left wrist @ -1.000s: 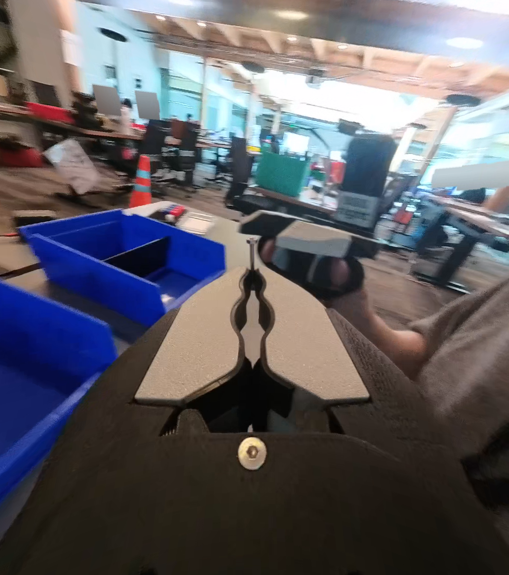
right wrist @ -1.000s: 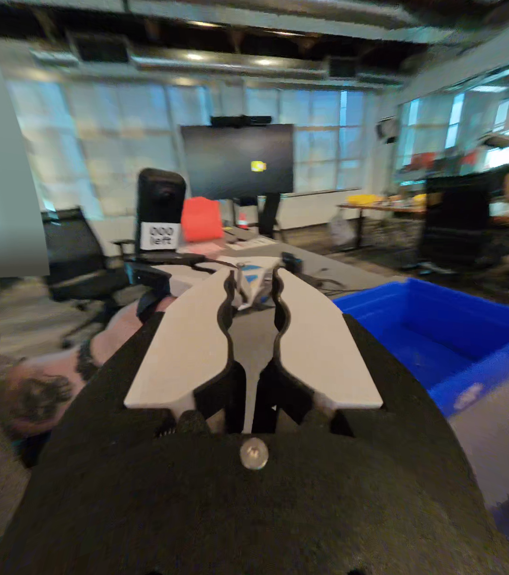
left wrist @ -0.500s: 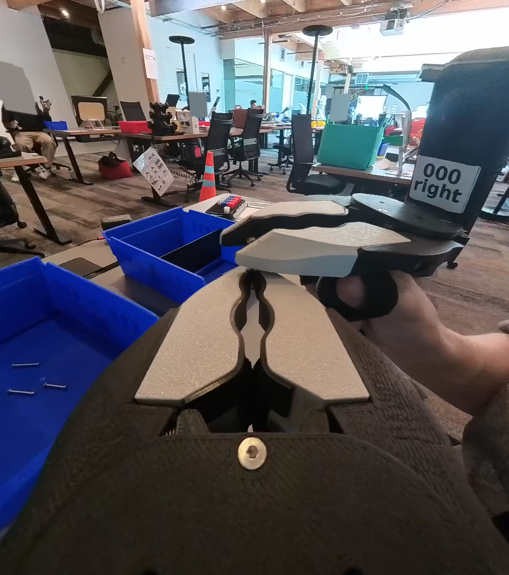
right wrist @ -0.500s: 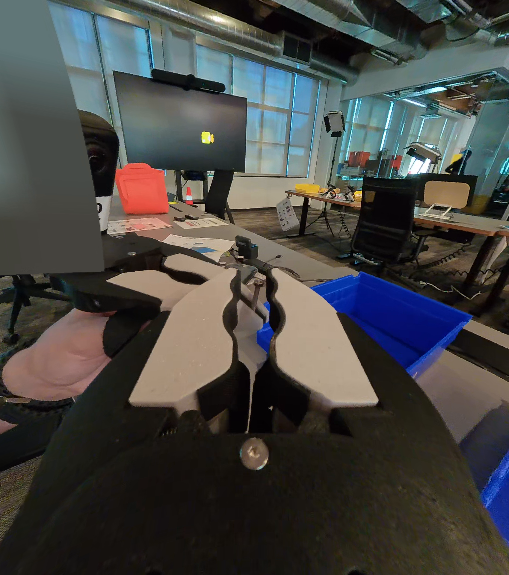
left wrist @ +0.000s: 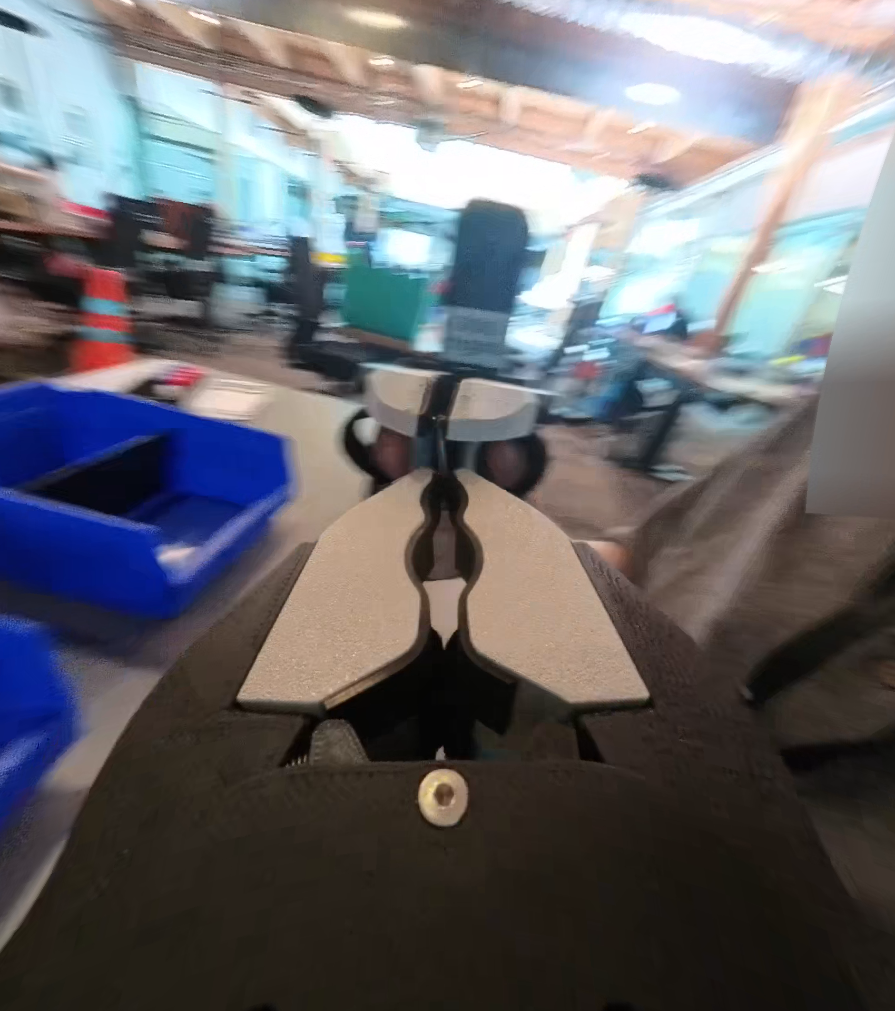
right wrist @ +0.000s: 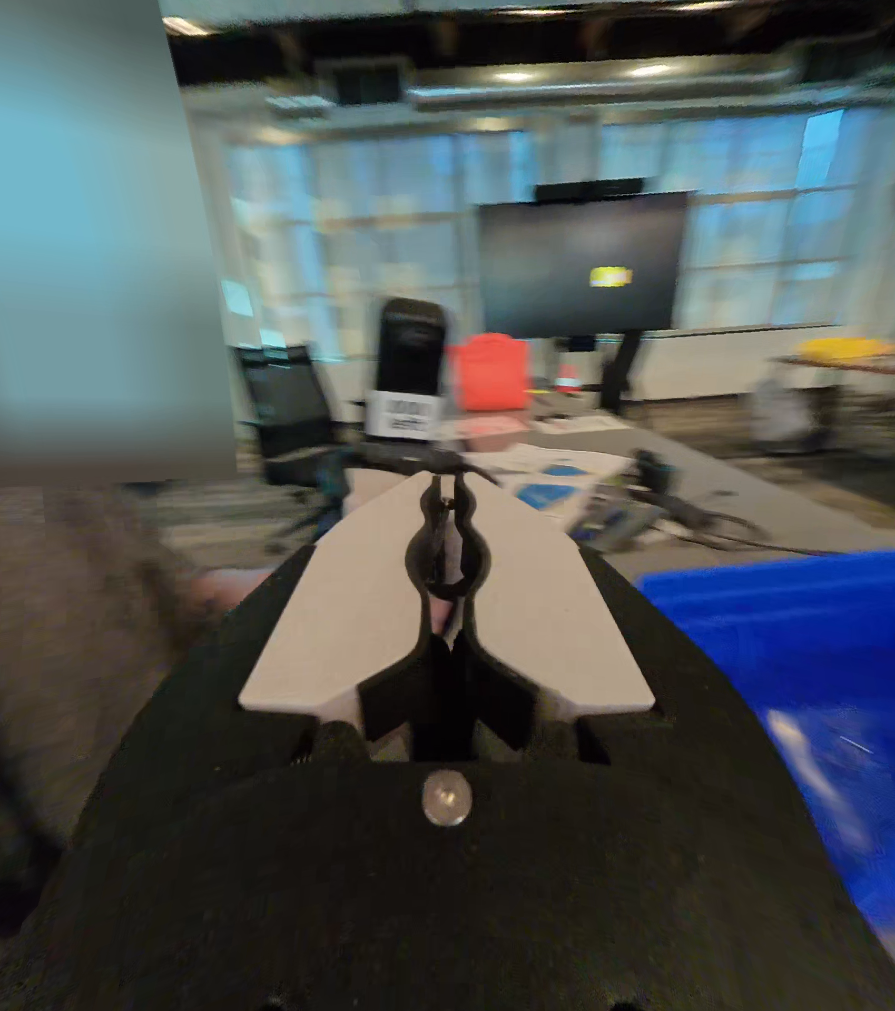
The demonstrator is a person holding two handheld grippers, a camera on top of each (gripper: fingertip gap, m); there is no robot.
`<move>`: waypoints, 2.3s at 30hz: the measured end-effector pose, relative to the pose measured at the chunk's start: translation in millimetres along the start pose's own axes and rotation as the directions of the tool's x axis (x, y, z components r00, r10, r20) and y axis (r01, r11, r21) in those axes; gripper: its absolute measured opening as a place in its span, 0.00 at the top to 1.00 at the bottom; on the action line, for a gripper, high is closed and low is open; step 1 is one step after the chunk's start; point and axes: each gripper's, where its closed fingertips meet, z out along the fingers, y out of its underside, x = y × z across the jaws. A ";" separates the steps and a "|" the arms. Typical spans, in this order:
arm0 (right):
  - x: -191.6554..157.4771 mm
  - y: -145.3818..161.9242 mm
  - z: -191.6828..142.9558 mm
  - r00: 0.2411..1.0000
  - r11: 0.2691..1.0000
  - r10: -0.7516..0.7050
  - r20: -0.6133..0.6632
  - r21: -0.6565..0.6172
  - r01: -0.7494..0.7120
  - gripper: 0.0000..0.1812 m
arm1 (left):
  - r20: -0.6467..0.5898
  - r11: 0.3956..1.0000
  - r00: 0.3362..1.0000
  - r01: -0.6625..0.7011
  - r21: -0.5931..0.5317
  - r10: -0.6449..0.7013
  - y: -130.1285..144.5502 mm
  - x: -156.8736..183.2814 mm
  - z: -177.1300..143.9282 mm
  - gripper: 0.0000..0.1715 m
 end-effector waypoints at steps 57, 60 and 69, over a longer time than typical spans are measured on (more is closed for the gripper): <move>35.2 16.0 -8.4 0.834 0.964 -0.265 -0.485 -0.147 0.221 0.97 | 0.465 0.966 0.848 -0.212 -0.147 0.256 10.3 -40.5 2.7 0.99; 26.1 15.6 -7.9 0.906 0.970 -0.237 -0.350 -0.127 0.205 0.98 | 0.364 0.978 0.908 -0.175 -0.116 0.206 11.0 -30.5 6.9 0.99; -36.4 4.2 -17.9 0.872 0.992 0.126 0.474 -0.068 -0.106 0.98 | -0.317 0.993 0.946 0.040 -0.111 -0.073 11.9 35.4 12.2 0.99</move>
